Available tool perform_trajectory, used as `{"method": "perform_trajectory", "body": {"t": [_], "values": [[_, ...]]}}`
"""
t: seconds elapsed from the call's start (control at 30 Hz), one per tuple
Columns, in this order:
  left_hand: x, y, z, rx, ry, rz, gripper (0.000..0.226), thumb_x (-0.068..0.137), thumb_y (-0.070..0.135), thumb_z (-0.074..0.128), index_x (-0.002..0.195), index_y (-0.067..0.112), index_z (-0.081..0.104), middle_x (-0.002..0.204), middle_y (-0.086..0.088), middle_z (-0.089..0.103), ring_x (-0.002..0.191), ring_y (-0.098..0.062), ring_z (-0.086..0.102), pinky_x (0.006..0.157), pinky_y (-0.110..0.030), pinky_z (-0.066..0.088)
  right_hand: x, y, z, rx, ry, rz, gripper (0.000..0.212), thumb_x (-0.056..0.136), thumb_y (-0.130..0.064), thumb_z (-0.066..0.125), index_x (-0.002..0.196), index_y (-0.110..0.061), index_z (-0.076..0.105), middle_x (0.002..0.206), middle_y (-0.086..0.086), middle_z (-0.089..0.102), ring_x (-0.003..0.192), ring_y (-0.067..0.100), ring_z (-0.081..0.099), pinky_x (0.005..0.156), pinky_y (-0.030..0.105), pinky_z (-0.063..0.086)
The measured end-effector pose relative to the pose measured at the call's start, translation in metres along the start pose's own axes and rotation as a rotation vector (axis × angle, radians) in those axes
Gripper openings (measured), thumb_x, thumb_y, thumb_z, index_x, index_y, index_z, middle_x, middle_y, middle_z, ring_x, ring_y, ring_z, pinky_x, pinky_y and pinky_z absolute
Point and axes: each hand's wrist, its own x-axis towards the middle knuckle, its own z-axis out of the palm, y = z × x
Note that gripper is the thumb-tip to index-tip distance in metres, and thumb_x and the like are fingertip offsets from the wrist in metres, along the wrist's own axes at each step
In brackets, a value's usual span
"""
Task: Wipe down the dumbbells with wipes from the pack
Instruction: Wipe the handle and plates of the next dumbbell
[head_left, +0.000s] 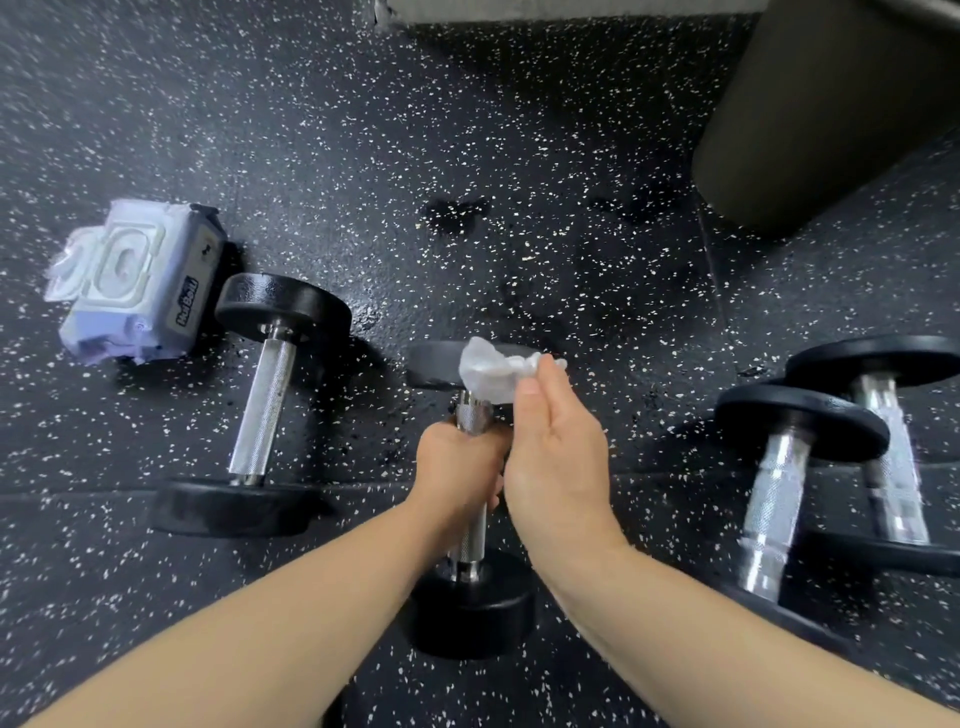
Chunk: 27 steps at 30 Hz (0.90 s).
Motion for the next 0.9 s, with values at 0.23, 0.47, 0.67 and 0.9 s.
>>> {"method": "perform_trajectory", "body": {"t": [0.23, 0.47, 0.67, 0.9], "values": [[0.006, -0.008, -0.001, 0.005, -0.025, -0.07, 0.021, 0.081, 0.004, 0.061, 0.067, 0.012, 0.047, 0.045, 0.0, 0.04, 0.035, -0.014, 0.034, 0.044, -0.026, 0.033, 0.069, 0.014, -0.003, 0.503, 0.015, 0.616, 0.025, 0.099, -0.014, 0.041, 0.082, -0.003, 0.057, 0.079, 0.01, 0.056, 0.065, 0.022, 0.05, 0.063, 0.034, 0.043], [0.005, -0.007, 0.001, 0.05, -0.018, -0.063, 0.021, 0.077, 0.007, 0.063, 0.063, 0.011, 0.047, 0.049, -0.005, 0.041, 0.039, -0.017, 0.037, 0.045, -0.027, 0.035, 0.029, 0.021, -0.015, 0.056, 0.022, 0.167, 0.031, 0.101, -0.023, 0.039, 0.103, -0.014, 0.068, 0.098, -0.005, 0.059, 0.09, 0.01, 0.054, 0.086, 0.025, 0.042], [-0.001, 0.002, -0.005, 0.064, -0.032, 0.067, 0.033, 0.089, 0.02, 0.059, 0.06, 0.009, 0.051, 0.051, -0.004, 0.05, 0.041, -0.014, 0.041, 0.042, -0.022, 0.036, 0.004, 0.032, -0.001, -0.369, -0.086, -0.447, 0.046, 0.102, -0.02, 0.038, 0.146, -0.005, 0.036, 0.156, 0.005, 0.028, 0.145, 0.011, 0.024, 0.117, 0.016, 0.014], [0.003, -0.015, -0.004, 0.164, -0.071, -0.006, 0.035, 0.094, -0.007, 0.043, 0.068, 0.016, 0.04, 0.064, -0.002, 0.042, 0.064, -0.02, 0.045, 0.068, -0.038, 0.047, 0.044, 0.034, 0.014, -0.863, -0.242, -1.031, 0.045, 0.089, -0.006, 0.034, 0.124, 0.004, 0.061, 0.136, 0.018, 0.056, 0.129, 0.034, 0.05, 0.116, 0.038, 0.02]]}}
